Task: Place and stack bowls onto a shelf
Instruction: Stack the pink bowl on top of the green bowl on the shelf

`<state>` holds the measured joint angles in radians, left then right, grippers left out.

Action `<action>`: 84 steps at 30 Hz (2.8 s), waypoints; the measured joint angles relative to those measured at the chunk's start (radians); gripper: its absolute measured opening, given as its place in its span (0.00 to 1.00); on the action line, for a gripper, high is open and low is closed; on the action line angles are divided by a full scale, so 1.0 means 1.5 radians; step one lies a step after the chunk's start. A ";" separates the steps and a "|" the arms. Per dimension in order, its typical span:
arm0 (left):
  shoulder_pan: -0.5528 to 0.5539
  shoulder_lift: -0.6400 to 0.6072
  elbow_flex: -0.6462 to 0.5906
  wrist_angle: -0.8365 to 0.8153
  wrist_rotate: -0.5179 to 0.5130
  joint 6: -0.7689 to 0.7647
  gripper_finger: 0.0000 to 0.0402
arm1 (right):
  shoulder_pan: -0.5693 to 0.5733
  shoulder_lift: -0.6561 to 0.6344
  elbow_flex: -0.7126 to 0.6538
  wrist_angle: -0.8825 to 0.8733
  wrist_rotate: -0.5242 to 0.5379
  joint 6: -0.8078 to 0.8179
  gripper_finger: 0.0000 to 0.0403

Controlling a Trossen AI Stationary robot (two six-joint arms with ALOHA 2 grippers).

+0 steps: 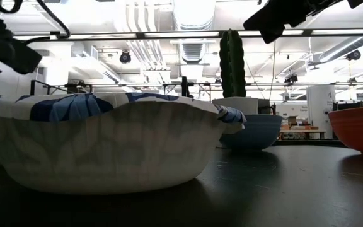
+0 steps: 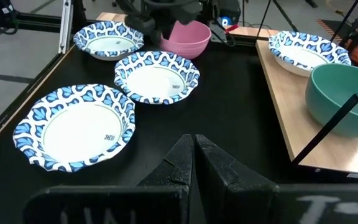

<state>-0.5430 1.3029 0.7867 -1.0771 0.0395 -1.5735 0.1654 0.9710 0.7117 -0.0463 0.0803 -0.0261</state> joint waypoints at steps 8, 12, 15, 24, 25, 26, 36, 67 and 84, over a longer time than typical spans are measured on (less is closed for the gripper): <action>0.000 0.000 -0.013 0.008 -0.004 -0.005 0.05 | 0.000 0.000 0.000 0.004 0.000 0.000 0.02; 0.000 0.000 0.001 -0.004 -0.032 0.001 0.02 | 0.000 0.000 0.000 0.005 0.000 0.000 0.02; 0.000 0.001 0.019 -0.023 -0.041 0.011 0.01 | 0.000 0.000 0.000 0.005 0.000 0.000 0.02; -0.002 0.001 0.124 -0.119 -0.092 0.064 0.00 | 0.000 0.005 -0.001 0.005 0.000 -0.020 0.02; -0.002 0.001 0.140 -0.128 -0.105 0.086 0.00 | 0.000 0.007 -0.001 0.007 0.000 -0.025 0.02; -0.002 0.001 0.157 -0.129 -0.122 0.111 0.00 | 0.000 0.008 -0.001 0.010 0.000 -0.027 0.02; 0.003 0.051 0.336 -0.125 -0.415 0.490 0.00 | 0.000 0.008 -0.002 -0.001 0.000 -0.028 0.02; 0.608 0.125 0.333 0.195 -0.120 1.292 0.00 | 0.000 0.008 -0.002 -0.024 -0.001 -0.065 0.02; 0.622 0.173 0.333 0.223 -0.126 1.315 0.02 | 0.000 0.008 -0.002 -0.033 -0.001 -0.052 0.02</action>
<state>0.3894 1.5627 1.2858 -0.7422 -0.1490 0.3992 0.1654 0.9836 0.7082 -0.0952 0.0795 -0.1040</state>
